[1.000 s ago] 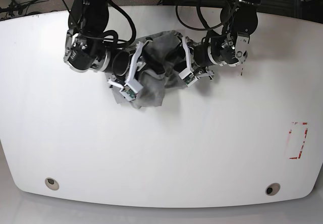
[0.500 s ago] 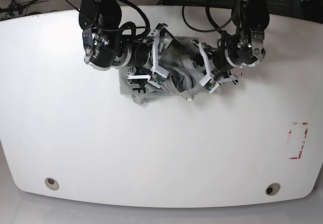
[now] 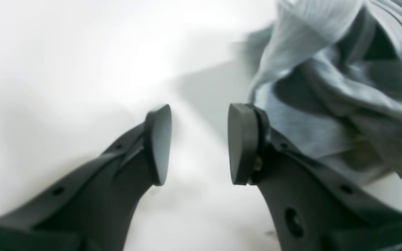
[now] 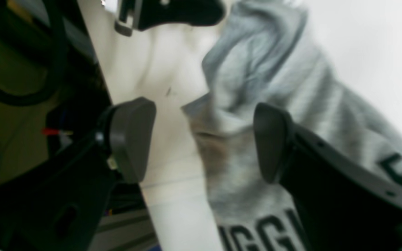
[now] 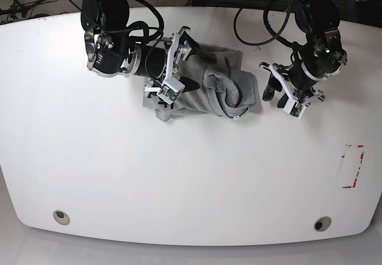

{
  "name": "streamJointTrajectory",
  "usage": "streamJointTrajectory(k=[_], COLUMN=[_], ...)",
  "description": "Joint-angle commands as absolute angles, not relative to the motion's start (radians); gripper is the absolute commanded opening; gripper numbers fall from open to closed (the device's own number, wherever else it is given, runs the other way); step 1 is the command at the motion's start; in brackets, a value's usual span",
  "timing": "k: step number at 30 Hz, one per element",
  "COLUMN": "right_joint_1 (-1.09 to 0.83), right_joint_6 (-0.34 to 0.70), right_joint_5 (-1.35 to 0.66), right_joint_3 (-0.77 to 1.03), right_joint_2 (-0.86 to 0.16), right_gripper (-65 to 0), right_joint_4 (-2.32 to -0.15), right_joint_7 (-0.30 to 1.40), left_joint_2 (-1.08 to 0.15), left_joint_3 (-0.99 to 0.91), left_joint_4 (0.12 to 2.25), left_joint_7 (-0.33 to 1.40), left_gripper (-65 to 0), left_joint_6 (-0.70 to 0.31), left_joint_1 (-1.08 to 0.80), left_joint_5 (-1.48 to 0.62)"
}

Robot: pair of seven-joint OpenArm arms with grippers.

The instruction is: Fold the T-shirt properly

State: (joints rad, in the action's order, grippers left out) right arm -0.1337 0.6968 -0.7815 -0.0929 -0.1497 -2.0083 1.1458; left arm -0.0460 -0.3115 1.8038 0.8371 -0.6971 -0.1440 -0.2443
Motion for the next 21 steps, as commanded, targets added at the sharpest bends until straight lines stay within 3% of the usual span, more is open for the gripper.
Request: streamJointTrajectory(k=[1, 9, 18, 21], right_joint_1=[-0.122, -0.113, -0.093, -0.085], right_joint_6=[0.698, 0.698, 0.698, 0.698], right_joint_5=[-0.779, -0.656, -0.470, -0.478], right_joint_3=[-0.087, -0.133, -0.358, -0.328], right_joint_2=[-0.154, -0.097, -0.030, -0.025], right_gripper=[-22.7, -23.0, -23.3, -23.3], right_joint_4=[-2.008, -1.906, -1.833, -1.874], right_joint_7=[1.121, 1.118, 1.050, 1.050], left_joint_2=[-0.053, -0.096, -0.107, -0.108], left_joint_3=[-0.343, -0.398, -0.397, -0.364], left_joint_4=[1.825, 1.844, 1.954, 1.956], left_joint_7=[0.816, 0.816, 0.816, 0.816], left_gripper=[-40.7, -40.7, -40.7, -40.7], left_joint_6=[-0.698, -0.698, -0.698, -0.698], left_joint_1=[-0.133, -0.156, -0.193, -0.191], left_joint_5=[-0.259, -0.259, -0.259, -0.259])
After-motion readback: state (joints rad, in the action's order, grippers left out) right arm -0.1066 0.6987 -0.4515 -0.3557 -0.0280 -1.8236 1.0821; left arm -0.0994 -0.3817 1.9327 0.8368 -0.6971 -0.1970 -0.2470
